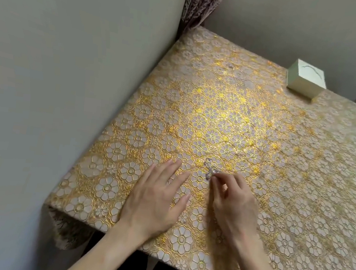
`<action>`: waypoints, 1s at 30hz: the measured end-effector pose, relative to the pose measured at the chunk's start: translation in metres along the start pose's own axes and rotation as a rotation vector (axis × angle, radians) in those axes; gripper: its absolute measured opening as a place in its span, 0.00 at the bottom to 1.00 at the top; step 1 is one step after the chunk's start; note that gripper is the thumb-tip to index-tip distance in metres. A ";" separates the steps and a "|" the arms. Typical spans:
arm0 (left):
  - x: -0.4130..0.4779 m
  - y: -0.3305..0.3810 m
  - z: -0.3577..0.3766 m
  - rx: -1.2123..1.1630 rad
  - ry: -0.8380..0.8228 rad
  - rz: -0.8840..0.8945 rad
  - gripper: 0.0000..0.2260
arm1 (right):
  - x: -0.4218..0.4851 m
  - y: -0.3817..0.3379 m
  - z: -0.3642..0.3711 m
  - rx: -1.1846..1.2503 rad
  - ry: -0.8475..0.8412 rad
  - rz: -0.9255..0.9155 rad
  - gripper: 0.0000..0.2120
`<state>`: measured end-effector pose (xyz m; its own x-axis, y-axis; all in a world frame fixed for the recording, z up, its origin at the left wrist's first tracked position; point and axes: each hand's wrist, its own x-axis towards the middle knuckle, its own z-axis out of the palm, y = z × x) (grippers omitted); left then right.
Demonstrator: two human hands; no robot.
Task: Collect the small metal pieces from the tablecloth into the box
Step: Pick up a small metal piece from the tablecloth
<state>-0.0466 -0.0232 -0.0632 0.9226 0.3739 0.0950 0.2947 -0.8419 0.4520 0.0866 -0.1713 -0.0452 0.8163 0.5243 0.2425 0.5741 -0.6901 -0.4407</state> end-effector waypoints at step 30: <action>0.037 0.074 -0.058 -0.635 -0.051 0.113 0.07 | -0.018 -0.033 -0.119 0.663 -0.127 0.117 0.04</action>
<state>-0.0051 -0.0488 0.0253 0.9545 0.2646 0.1373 0.0051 -0.4751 0.8799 0.0607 -0.2175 0.0677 0.8335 0.5472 0.0757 0.2891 -0.3153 -0.9039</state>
